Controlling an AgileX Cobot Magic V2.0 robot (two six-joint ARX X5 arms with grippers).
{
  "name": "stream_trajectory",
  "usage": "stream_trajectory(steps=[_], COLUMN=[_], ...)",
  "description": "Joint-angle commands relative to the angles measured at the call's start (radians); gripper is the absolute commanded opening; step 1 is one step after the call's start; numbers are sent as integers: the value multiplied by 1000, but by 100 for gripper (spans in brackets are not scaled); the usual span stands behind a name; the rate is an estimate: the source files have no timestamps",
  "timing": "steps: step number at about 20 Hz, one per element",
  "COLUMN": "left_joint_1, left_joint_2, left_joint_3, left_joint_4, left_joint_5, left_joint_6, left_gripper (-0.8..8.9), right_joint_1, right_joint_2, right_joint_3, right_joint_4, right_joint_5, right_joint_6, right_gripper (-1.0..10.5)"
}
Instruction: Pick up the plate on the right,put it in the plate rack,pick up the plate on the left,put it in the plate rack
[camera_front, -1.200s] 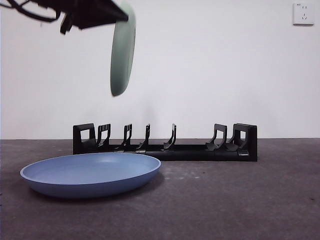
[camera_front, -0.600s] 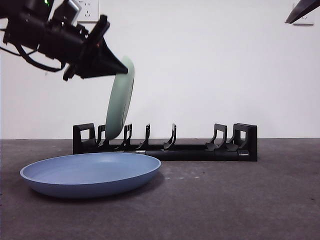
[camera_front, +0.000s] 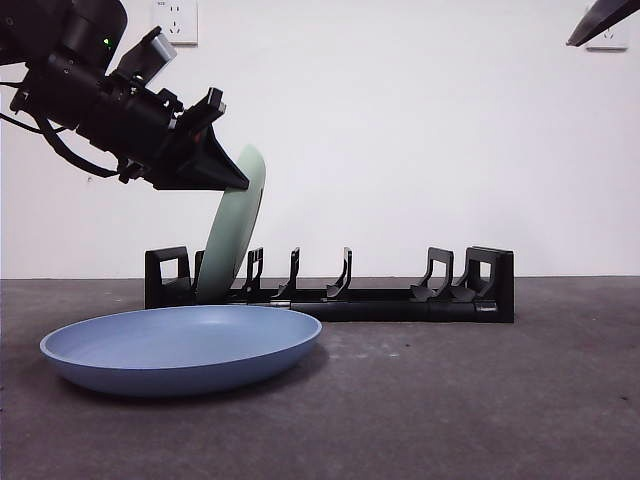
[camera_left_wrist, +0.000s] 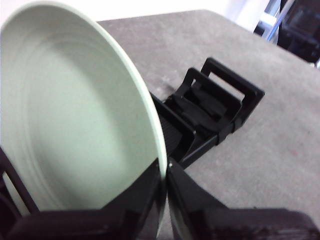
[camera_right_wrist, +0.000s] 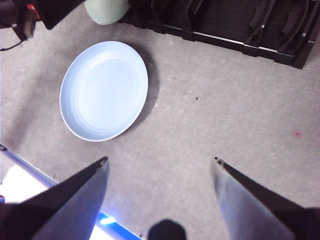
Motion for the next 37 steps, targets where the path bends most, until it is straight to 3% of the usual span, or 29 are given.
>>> stream_trajectory(steps=[1,12,20,23,26,29,32,37], left_joint_1=[-1,-35,-73,-83,-87,-92,-92,-92], left_joint_2=[11,11,11,10,10,9,-20,-183], left_joint_3=[-6,-6,-5,-5,-5,-5,-5,-5], left_joint_4=[-31,-27,-73,-74,-76,-80,-84,-162], left_joint_5=[-25,-69,-136,-149,-148,-141,-141,-129], left_joint_6=[34,58,182,182,179,177,124,123], left_gripper=[-4,-3,-6,12,165,166,166,166], right_joint_1=[1,1,1,1,1,1,1,1], right_joint_2=[1,1,1,1,1,1,1,2], right_joint_3=[-10,-10,-10,-10,-10,-10,-10,-10], right_joint_4=[7,5,7,6,6,6,6,24], right_joint_5=[-3,-3,-3,-3,-2,0,0,0], right_joint_6=[-11,-10,-11,-11,-11,-11,-15,-14], right_gripper=[347,347,347,347,347,347,347,347])
